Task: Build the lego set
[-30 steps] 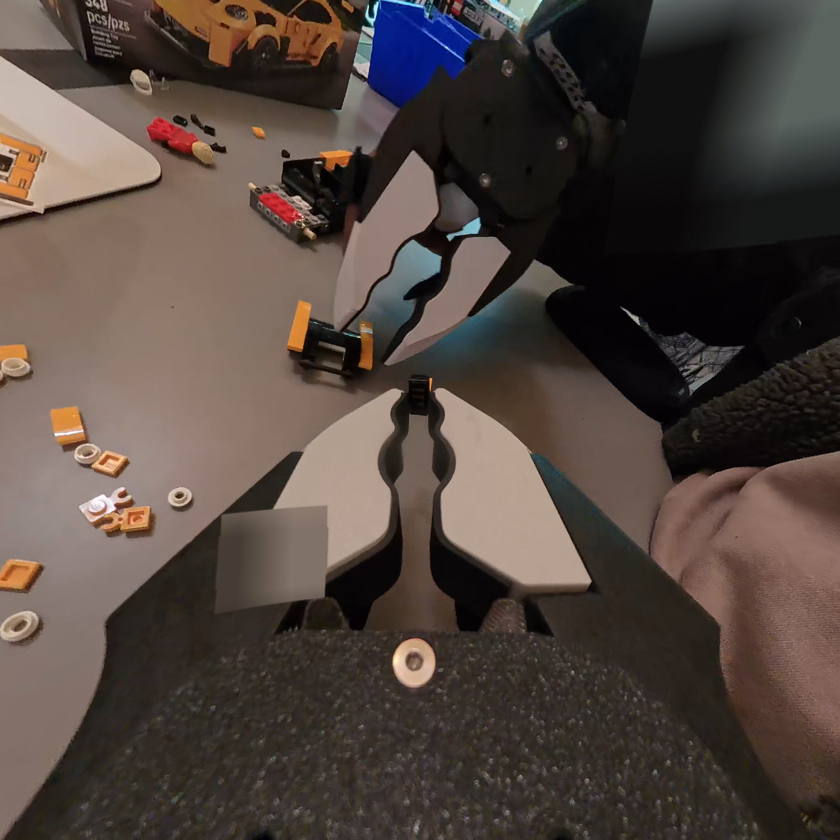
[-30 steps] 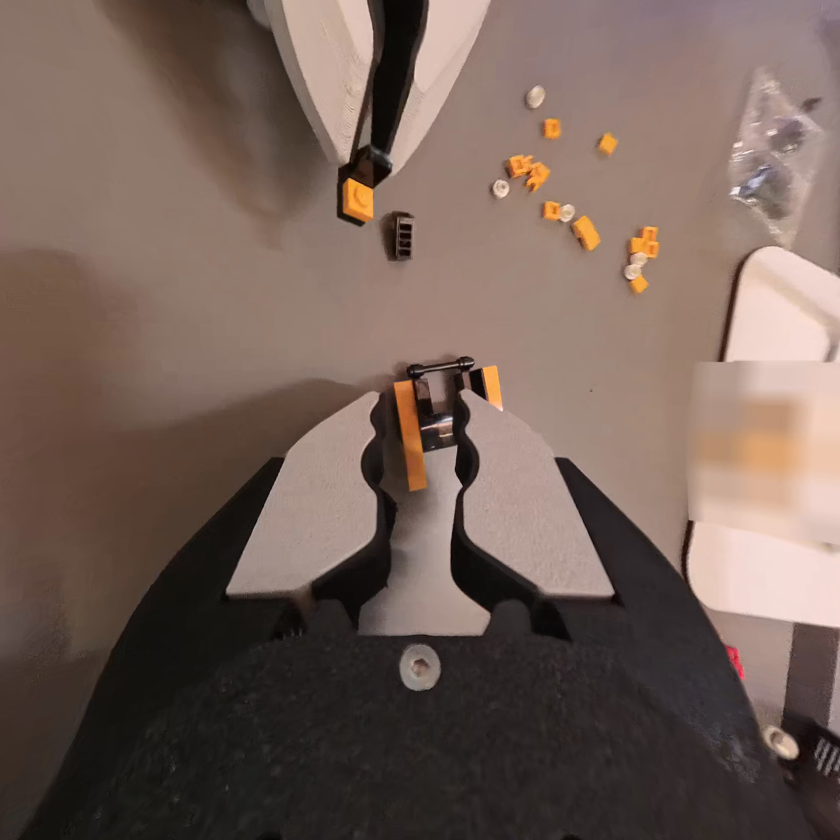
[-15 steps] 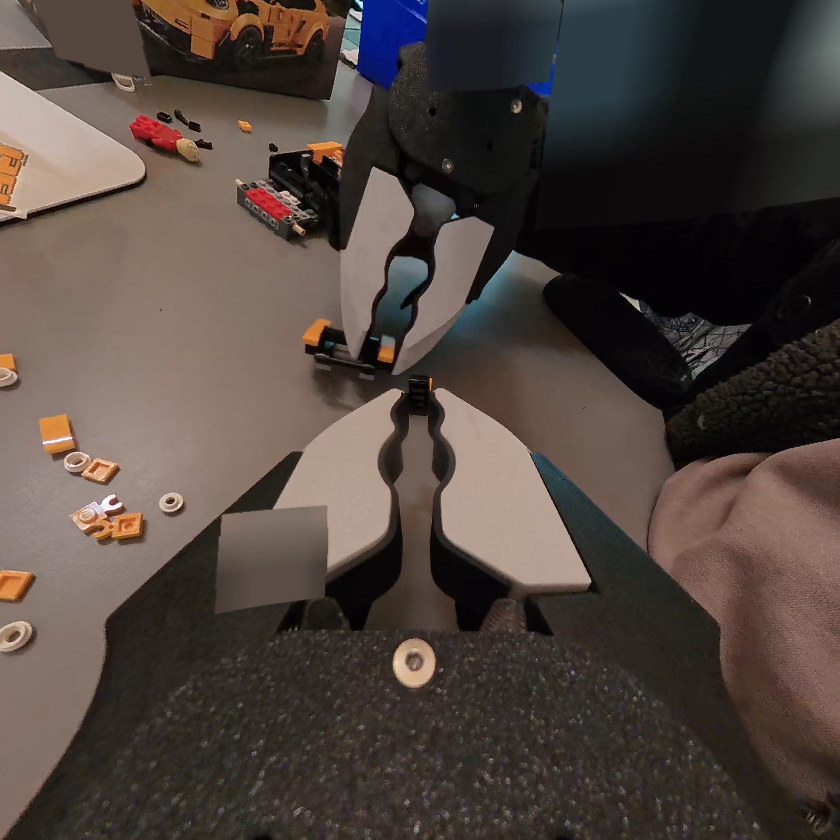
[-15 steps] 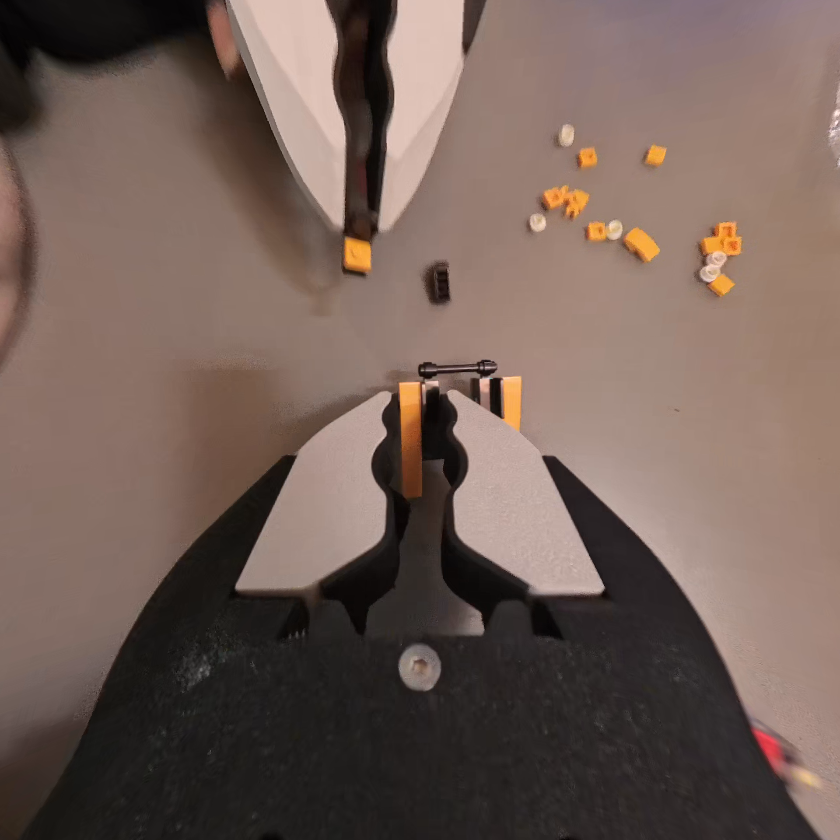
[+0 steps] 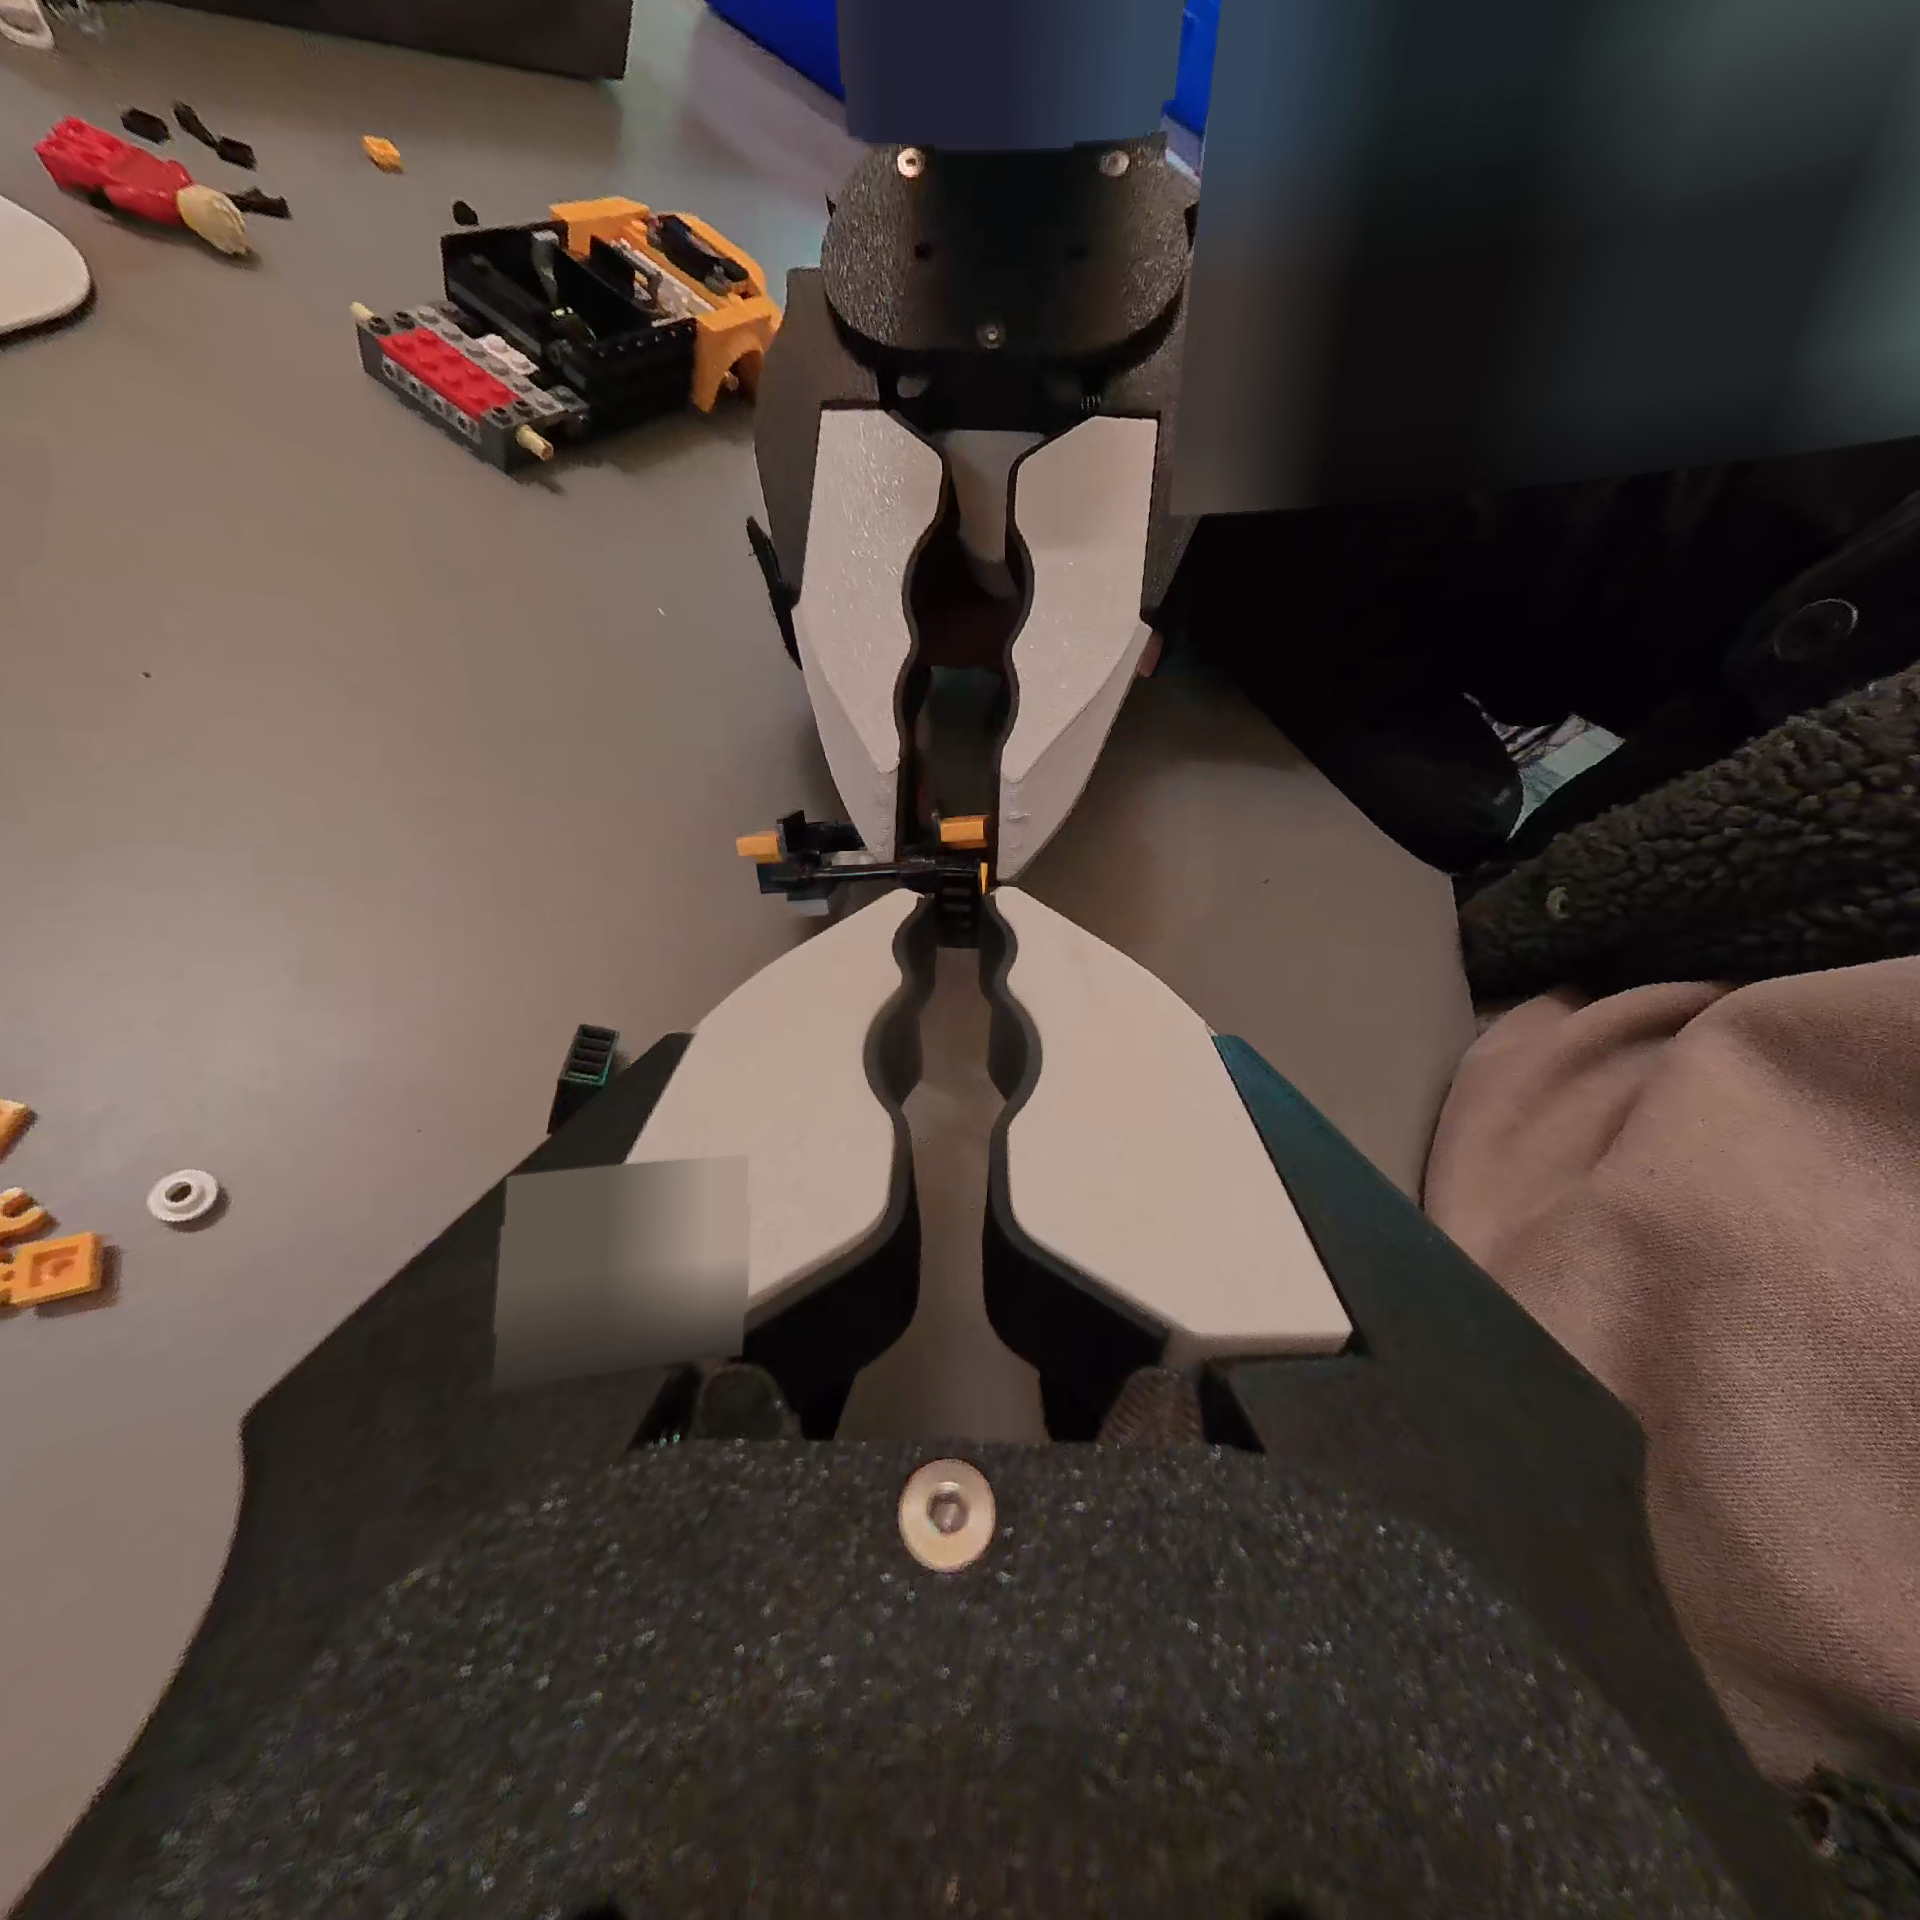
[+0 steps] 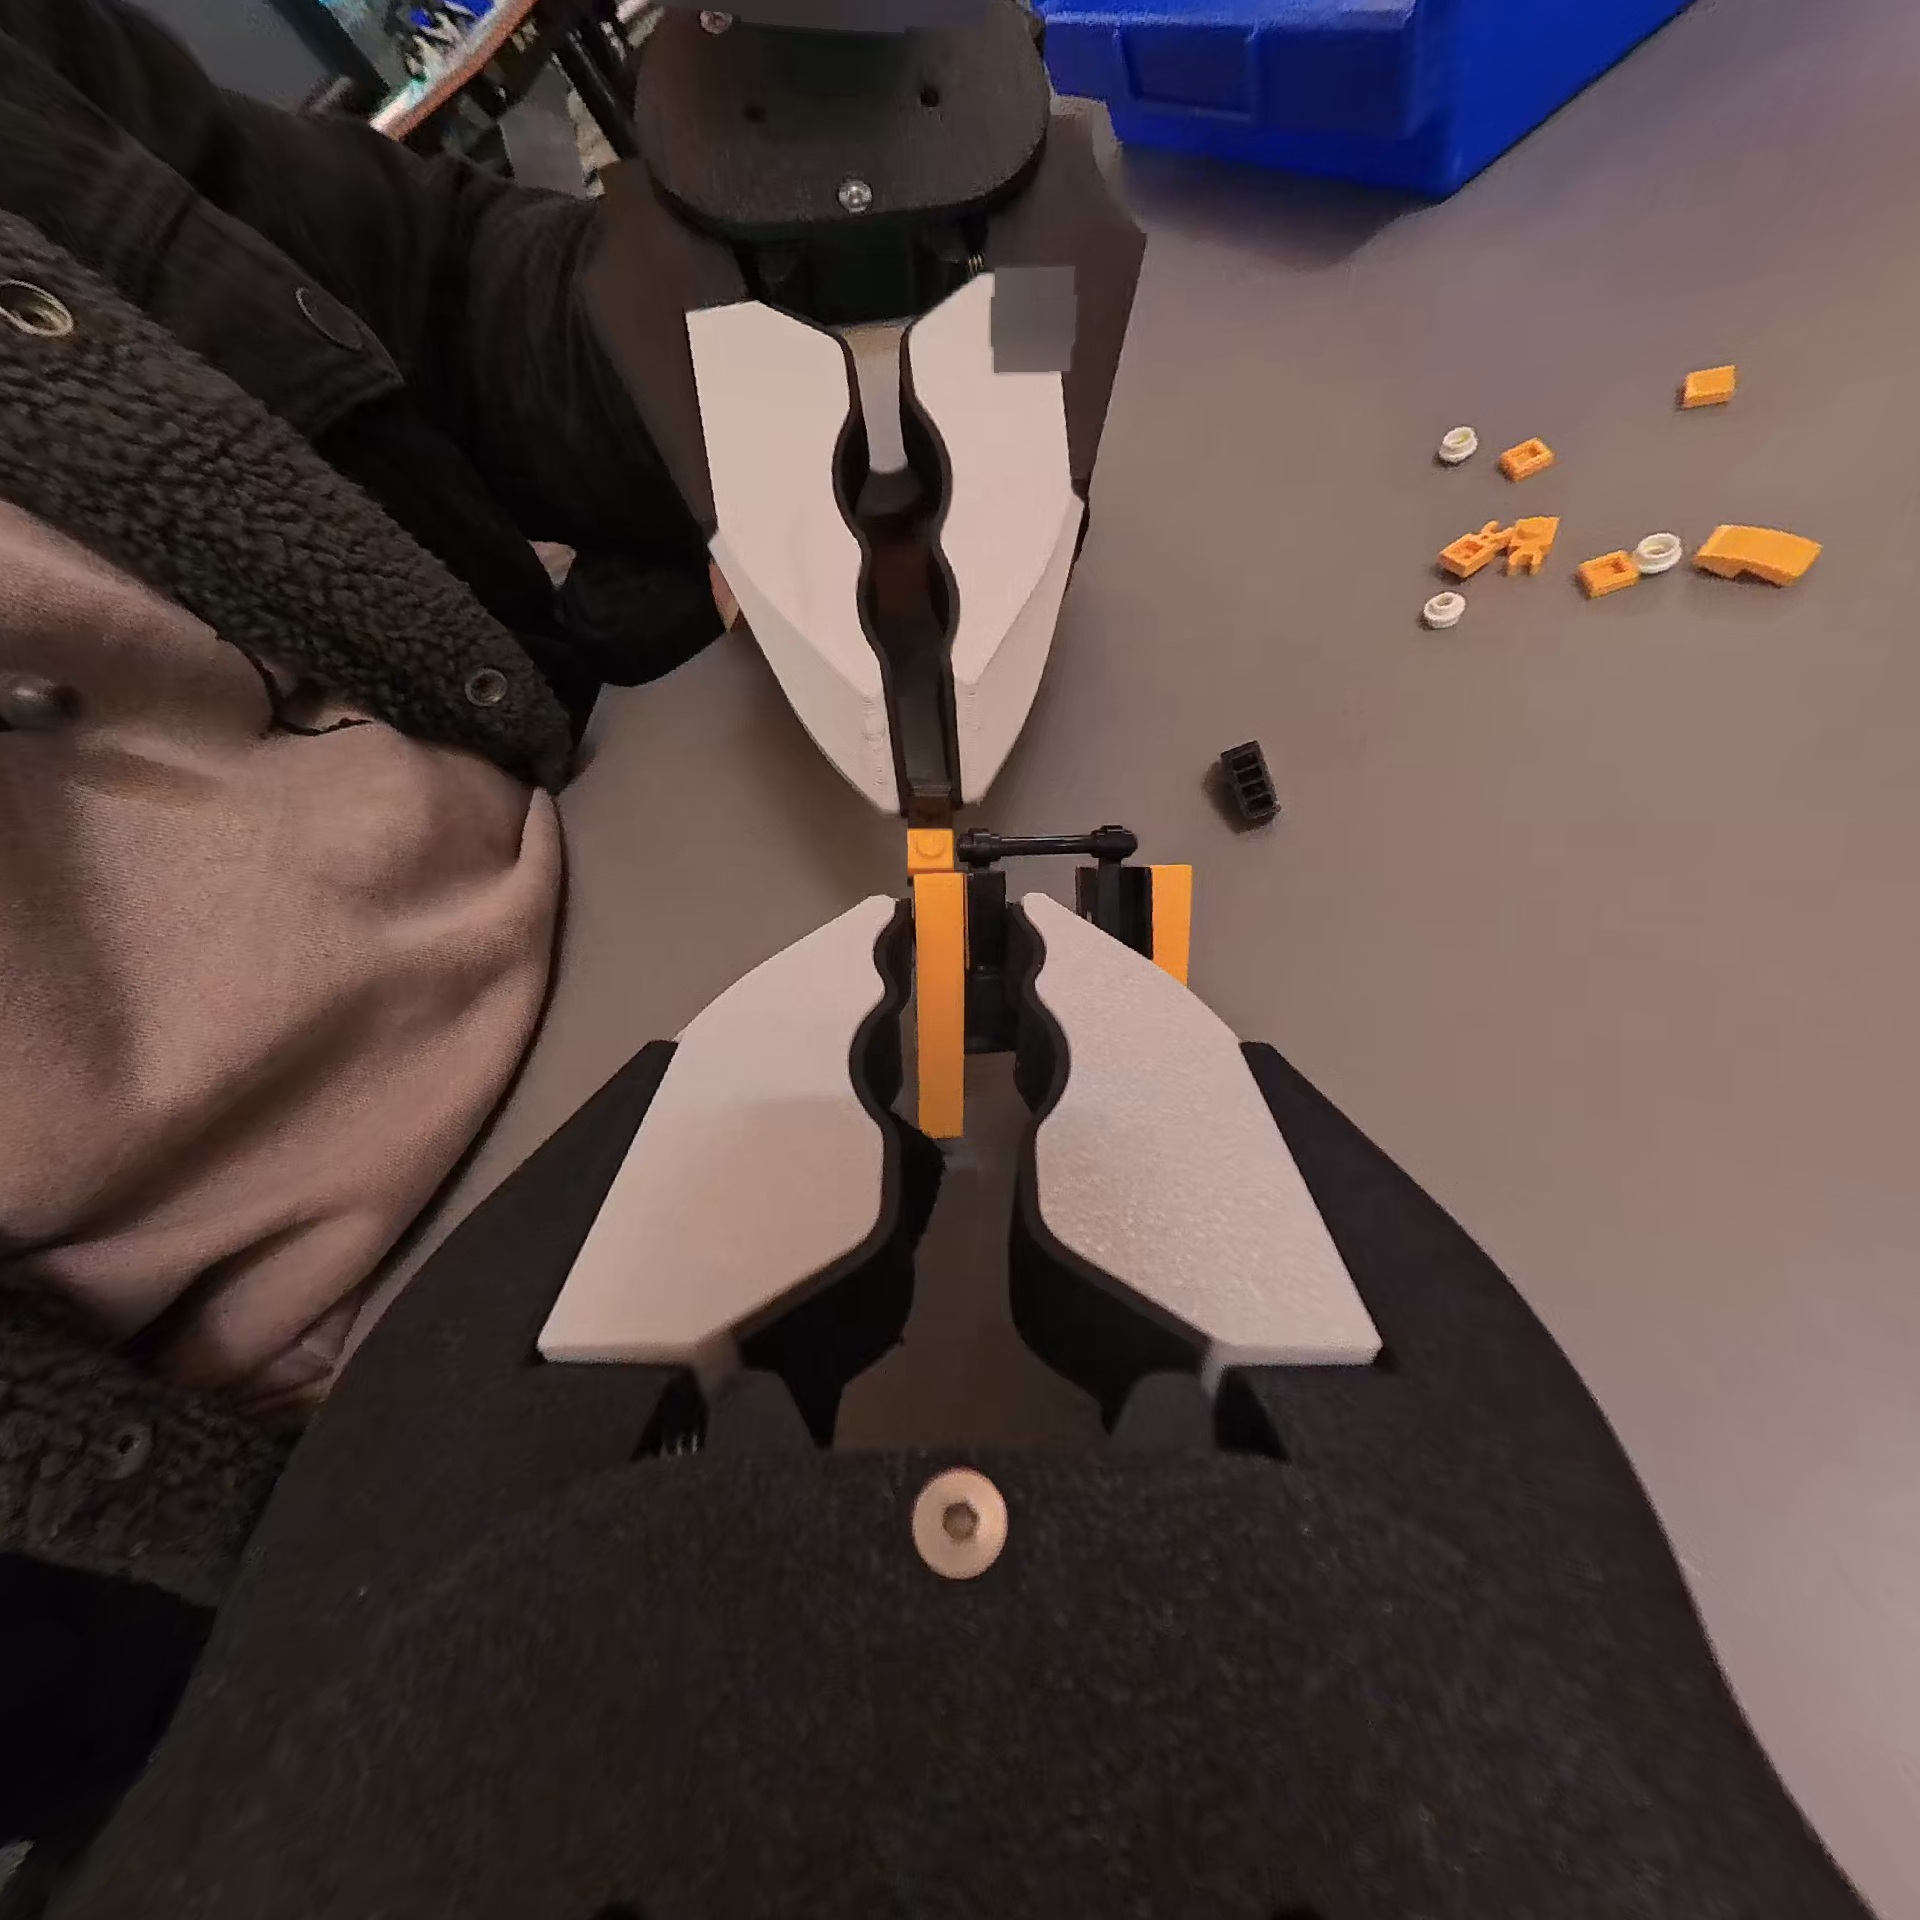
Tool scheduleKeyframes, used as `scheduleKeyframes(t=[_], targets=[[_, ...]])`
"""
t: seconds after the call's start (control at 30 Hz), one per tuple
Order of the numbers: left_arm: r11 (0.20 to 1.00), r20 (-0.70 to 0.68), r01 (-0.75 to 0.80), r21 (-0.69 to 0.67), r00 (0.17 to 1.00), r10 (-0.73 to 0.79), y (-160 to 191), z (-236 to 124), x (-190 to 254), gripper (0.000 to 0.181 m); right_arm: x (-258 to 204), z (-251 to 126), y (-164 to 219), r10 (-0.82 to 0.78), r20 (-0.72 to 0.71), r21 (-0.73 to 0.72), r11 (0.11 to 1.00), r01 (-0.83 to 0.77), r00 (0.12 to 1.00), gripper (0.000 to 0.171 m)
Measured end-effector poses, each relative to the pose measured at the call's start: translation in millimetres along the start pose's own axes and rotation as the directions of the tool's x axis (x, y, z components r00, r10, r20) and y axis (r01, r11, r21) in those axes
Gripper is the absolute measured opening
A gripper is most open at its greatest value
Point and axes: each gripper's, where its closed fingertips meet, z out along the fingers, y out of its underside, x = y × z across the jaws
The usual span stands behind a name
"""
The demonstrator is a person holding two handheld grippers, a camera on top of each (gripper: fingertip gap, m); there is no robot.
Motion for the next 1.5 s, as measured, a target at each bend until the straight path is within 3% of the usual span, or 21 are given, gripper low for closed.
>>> scheduleKeyframes(t=[0.53,1.03,1.23,1.5], targets=[[0.995,0.003,0.086,-0.045,0.996,-0.086,9.6,5.7,-2.3,0.007,1.9,12.7,10.2,0.019,-0.07,-0.137,0.99,-0.029,0.997,0.017],[0.948,-0.065,0.285,0.14,0.958,-0.278,-17.4,-0.3,-4.7,0.007,-1.1,10.1,-14.2,0.216,0.027,0.123,0.968,-0.218,0.976,0.019],[0.949,-0.063,0.269,0.167,0.963,-0.262,-20.8,0.1,-4.3,0.007,-2.4,9.6,-18.3,0.28,0.091,0.176,0.94,-0.292,0.956,0.018],[0.951,-0.073,0.145,0.273,0.989,-0.13,-41.0,-10.4,6.1,0.007,-14.0,1.8,-36.3,0.314,0.257,0.287,0.878,-0.383,0.914,0.018]])
